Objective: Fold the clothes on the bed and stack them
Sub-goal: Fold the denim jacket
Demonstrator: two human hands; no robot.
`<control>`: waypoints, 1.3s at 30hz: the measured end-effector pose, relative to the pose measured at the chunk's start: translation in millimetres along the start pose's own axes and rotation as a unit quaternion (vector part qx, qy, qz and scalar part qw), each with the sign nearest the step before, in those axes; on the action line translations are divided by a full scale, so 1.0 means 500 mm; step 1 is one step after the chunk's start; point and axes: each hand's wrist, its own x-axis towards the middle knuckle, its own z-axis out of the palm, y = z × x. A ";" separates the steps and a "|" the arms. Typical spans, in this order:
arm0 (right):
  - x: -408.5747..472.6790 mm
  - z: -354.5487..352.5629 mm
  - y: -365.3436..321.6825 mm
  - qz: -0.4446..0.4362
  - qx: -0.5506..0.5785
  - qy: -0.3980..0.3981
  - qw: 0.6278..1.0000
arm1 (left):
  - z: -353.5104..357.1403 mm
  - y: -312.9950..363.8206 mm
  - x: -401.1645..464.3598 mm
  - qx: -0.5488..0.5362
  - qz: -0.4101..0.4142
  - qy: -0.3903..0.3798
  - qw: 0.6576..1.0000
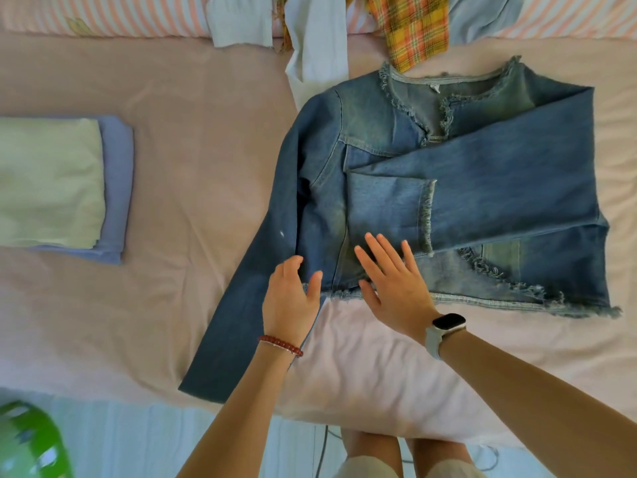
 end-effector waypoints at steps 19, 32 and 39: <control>0.130 -0.020 -0.053 0.025 -0.026 -0.185 0.982 | -0.044 -0.124 0.014 0.070 -0.187 0.042 0.979; 0.084 -0.077 -0.180 0.083 0.426 -0.034 0.900 | -0.244 -0.136 0.009 -0.208 -0.190 0.127 0.951; 0.090 -0.077 -0.200 0.262 0.696 -0.102 0.661 | -0.273 -0.093 0.008 -0.238 -0.099 -0.190 0.947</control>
